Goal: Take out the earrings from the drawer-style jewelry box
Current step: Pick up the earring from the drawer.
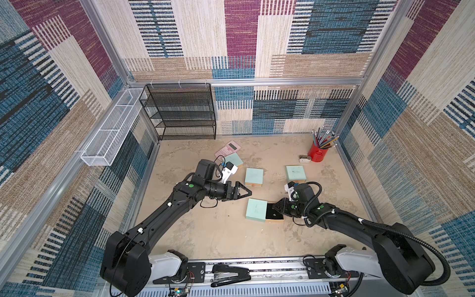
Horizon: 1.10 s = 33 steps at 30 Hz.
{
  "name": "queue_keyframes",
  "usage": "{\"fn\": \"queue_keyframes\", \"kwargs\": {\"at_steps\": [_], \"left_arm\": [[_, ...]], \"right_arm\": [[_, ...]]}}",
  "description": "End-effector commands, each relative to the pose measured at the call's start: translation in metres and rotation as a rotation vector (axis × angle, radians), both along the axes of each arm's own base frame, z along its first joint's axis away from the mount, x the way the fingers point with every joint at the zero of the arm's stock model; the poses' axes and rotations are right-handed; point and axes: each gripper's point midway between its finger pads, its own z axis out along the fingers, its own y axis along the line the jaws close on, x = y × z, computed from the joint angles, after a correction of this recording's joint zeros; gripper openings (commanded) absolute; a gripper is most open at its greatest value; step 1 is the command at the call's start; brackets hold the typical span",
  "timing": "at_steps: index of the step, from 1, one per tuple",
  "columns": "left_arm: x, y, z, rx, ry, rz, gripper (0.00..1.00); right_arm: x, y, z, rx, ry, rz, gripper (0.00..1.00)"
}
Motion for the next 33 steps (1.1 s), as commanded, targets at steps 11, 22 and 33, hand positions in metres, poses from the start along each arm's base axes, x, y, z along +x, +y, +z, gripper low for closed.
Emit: {"fn": "queue_keyframes", "kwargs": {"at_steps": [11, 22, 33], "left_arm": [[-0.003, -0.001, 0.001, -0.006, -0.016, -0.025, 0.98], [-0.003, -0.001, 0.002, -0.008, -0.016, -0.024, 0.98], [-0.002, -0.001, 0.000, -0.008, -0.012, -0.020, 0.98]], "right_arm": [[0.007, 0.006, -0.004, 0.033, -0.006, -0.015, 0.25], [0.009, 0.007, -0.011, 0.038, 0.013, -0.029, 0.17], [0.009, 0.007, -0.017, 0.043, 0.026, -0.041, 0.11]]}}
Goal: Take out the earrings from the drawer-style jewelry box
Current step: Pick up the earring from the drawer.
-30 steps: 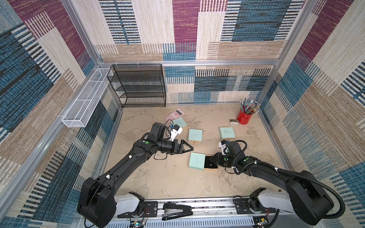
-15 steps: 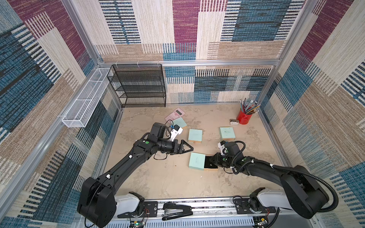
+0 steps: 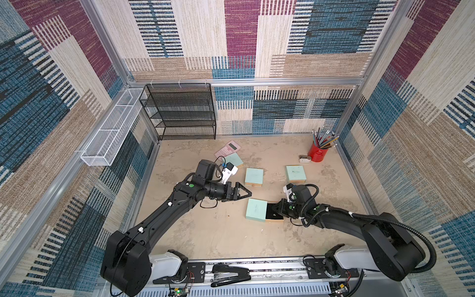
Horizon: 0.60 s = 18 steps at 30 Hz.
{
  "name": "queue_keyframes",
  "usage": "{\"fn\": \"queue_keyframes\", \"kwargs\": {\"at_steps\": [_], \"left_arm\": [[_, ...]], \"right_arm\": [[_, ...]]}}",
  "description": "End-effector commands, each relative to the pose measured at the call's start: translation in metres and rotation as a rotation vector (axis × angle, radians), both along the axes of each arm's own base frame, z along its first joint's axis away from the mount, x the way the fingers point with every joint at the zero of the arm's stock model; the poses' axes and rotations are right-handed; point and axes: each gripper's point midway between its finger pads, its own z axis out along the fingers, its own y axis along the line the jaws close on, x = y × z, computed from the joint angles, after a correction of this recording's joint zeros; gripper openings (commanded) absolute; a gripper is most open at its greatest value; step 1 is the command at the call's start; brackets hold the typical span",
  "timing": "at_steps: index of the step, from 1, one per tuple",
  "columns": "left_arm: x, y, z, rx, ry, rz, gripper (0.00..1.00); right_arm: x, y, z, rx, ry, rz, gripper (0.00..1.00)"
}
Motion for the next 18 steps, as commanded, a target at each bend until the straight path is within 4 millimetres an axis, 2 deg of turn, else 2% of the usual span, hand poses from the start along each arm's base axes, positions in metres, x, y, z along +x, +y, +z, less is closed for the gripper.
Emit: {"fn": "queue_keyframes", "kwargs": {"at_steps": [1, 13, 18], "left_arm": [[-0.001, -0.001, 0.002, -0.013, -0.012, -0.014, 0.98], [0.000, -0.002, 0.001, -0.018, -0.006, -0.017, 0.98], [0.000, -0.002, 0.001, -0.018, -0.004, -0.016, 0.98]], "right_arm": [[0.004, 0.002, 0.002, 0.016, -0.013, -0.011, 0.10], [0.003, 0.009, 0.021, 0.079, -0.042, 0.006, 0.00], [0.006, 0.011, 0.028, 0.091, -0.052, 0.008, 0.00]]}}
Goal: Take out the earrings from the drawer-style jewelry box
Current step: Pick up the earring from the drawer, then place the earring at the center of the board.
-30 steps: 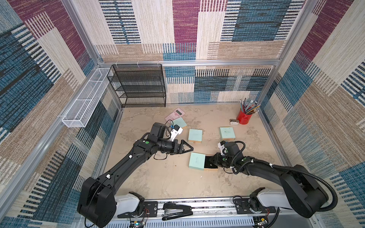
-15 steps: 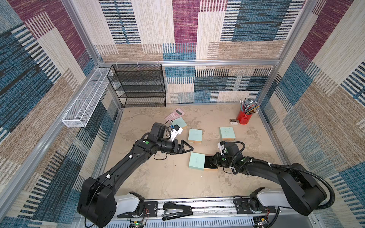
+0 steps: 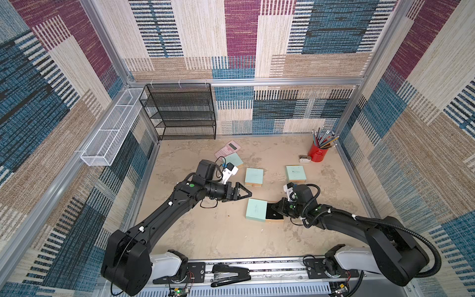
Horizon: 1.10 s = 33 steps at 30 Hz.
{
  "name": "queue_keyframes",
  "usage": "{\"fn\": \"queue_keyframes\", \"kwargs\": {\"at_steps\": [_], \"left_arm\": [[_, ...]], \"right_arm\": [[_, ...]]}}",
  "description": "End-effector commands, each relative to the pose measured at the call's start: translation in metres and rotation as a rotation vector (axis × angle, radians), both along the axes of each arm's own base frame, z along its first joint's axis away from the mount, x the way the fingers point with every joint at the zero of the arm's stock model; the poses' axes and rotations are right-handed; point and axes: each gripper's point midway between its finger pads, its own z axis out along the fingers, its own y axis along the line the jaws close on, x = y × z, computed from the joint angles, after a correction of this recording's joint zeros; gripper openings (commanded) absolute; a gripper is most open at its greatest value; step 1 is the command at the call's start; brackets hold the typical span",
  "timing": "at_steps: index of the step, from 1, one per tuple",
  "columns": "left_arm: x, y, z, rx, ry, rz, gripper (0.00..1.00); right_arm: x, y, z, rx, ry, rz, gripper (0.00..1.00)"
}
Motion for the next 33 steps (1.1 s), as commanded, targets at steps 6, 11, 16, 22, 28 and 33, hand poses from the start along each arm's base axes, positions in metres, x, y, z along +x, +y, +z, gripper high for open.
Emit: {"fn": "queue_keyframes", "kwargs": {"at_steps": [6, 11, 16, 22, 28, 33], "left_arm": [[0.001, 0.000, 0.001, -0.013, -0.013, -0.006, 0.98], [0.002, 0.001, 0.000, -0.006, -0.014, 0.001, 0.98], [0.004, 0.003, 0.001, 0.010, -0.031, 0.017, 0.98], [0.005, 0.004, 0.003, 0.012, -0.041, 0.026, 0.99], [0.009, 0.002, 0.010, 0.004, -0.046, 0.039, 0.98], [0.013, -0.003, 0.024, -0.013, -0.065, 0.031, 0.99]], "right_arm": [[0.009, 0.009, 0.029, 0.063, -0.056, 0.011, 0.00], [0.015, 0.001, 0.046, 0.035, -0.085, -0.026, 0.00], [0.017, -0.026, 0.049, 0.000, -0.074, -0.098, 0.00], [0.018, -0.074, 0.042, -0.030, -0.057, -0.212, 0.00], [0.013, -0.129, 0.026, -0.052, -0.026, -0.367, 0.00], [0.007, -0.153, 0.013, -0.032, 0.001, -0.446, 0.00]]}}
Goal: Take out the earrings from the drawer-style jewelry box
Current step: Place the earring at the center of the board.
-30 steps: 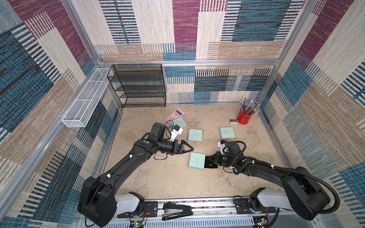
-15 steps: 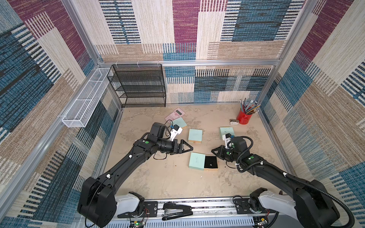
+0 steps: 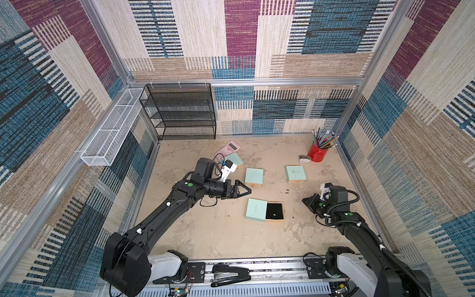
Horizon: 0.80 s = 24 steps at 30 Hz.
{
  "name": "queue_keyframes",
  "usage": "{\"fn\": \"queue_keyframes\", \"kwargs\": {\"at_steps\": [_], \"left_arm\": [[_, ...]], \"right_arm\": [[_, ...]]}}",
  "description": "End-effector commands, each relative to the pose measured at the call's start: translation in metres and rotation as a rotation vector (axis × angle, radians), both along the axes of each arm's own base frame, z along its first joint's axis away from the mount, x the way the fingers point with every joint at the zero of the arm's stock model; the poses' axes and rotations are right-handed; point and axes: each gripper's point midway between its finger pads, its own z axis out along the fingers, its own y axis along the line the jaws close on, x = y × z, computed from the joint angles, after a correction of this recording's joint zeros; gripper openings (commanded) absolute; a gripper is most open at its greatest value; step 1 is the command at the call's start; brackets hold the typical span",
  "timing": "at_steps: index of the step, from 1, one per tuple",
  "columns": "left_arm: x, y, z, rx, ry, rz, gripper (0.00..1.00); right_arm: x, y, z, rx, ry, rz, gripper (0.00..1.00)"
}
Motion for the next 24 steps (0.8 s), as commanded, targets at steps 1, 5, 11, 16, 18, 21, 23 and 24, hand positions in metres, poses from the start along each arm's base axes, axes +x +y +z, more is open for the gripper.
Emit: {"fn": "queue_keyframes", "kwargs": {"at_steps": [1, 5, 11, 16, 18, 21, 23, 24], "left_arm": [[0.004, -0.005, 0.010, -0.019, -0.009, -0.004, 0.99], [0.007, -0.012, 0.015, -0.039, -0.012, -0.015, 0.99], [0.004, -0.011, 0.005, -0.029, 0.000, -0.022, 0.98], [0.001, -0.008, 0.004, -0.017, -0.012, -0.023, 0.98], [0.000, -0.008, 0.004, -0.013, -0.018, -0.025, 0.98], [0.000, -0.008, 0.004, -0.014, -0.016, -0.028, 0.99], [0.000, -0.008, 0.003, -0.015, -0.015, -0.031, 0.99], [-0.001, -0.008, 0.003, -0.013, -0.012, -0.034, 0.99]], "right_arm": [[-0.005, -0.009, -0.006, 0.009, 0.006, -0.007, 0.00], [-0.003, -0.032, -0.006, -0.008, -0.003, -0.078, 0.00], [0.002, -0.053, -0.012, -0.020, 0.004, -0.139, 0.00], [0.011, -0.076, -0.014, -0.029, -0.002, -0.224, 0.00], [0.016, -0.086, -0.013, -0.034, -0.005, -0.255, 0.00], [0.022, -0.098, -0.014, -0.033, -0.004, -0.289, 0.00], [0.026, -0.105, -0.015, -0.036, -0.002, -0.309, 0.00], [0.027, -0.107, -0.015, -0.035, -0.003, -0.315, 0.00]]}}
